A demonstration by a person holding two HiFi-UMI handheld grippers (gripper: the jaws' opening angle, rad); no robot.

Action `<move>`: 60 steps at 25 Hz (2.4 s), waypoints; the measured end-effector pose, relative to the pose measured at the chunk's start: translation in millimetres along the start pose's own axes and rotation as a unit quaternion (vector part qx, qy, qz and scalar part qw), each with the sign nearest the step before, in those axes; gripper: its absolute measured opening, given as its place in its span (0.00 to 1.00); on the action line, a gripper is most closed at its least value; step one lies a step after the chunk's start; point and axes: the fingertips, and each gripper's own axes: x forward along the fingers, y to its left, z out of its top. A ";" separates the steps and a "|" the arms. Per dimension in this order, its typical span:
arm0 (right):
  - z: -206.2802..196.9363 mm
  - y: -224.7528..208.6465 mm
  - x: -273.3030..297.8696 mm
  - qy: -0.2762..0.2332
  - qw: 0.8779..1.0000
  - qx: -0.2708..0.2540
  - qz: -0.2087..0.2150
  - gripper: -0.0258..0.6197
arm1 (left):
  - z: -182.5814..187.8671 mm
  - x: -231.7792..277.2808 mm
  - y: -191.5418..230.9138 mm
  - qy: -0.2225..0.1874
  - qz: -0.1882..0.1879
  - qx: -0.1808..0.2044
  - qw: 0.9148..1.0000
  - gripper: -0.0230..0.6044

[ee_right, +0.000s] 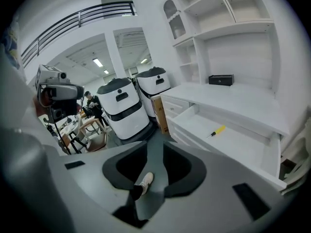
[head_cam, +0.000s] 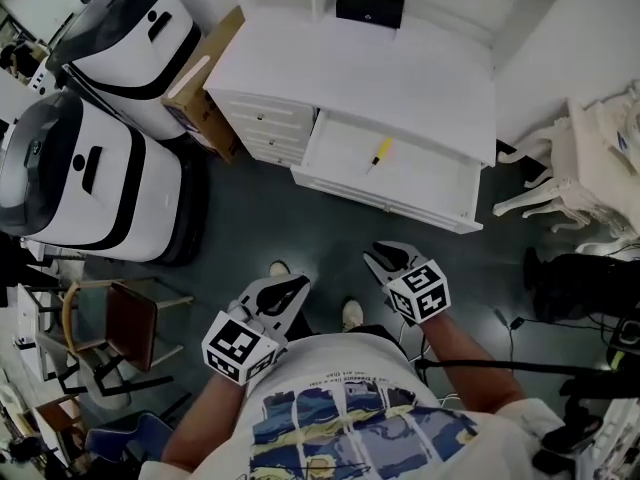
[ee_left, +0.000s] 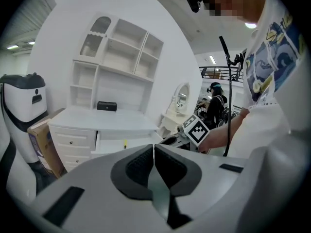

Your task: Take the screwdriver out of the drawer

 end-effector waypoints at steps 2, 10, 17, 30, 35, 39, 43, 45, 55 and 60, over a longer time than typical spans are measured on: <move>13.1 -8.7 18.6 0.003 1.000 0.005 -0.021 0.22 | 8.5 -1.6 28.2 -0.004 -0.010 0.002 1.000 0.06; 48.3 -72.3 74.4 0.008 0.989 0.076 -0.123 0.21 | 38.2 -10.3 122.4 0.001 -0.072 0.013 0.997 0.06; 49.8 -160.9 106.9 0.031 0.970 0.141 -0.198 0.23 | 37.4 3.0 170.1 0.035 -0.081 0.002 0.996 0.06; 10.7 -295.2 188.3 0.126 0.948 0.207 -0.206 0.32 | 101.6 91.8 190.6 0.060 -0.031 0.000 0.998 0.06; -10.8 -312.0 213.5 0.149 0.943 0.226 -0.195 0.36 | 105.6 103.8 197.7 0.077 0.000 -0.012 0.997 0.06; -20.6 -322.2 226.1 0.169 0.940 0.222 -0.198 0.37 | 107.9 108.7 200.3 0.083 0.019 -0.023 0.996 0.06; -24.4 -322.6 236.4 0.189 0.942 0.197 -0.196 0.36 | 106.8 111.4 203.0 0.089 0.031 -0.031 0.995 0.06; -25.5 -322.3 238.9 0.201 0.944 0.174 -0.197 0.34 | 107.2 112.5 204.4 0.090 0.035 -0.033 0.995 0.06; -29.4 -307.1 249.7 0.228 0.958 0.072 -0.156 0.20 | 107.8 122.3 207.4 0.094 0.034 -0.036 0.994 0.06; -30.3 -306.0 250.3 0.231 0.960 0.063 -0.145 0.19 | 112.7 124.6 210.9 0.089 0.029 -0.029 0.995 0.06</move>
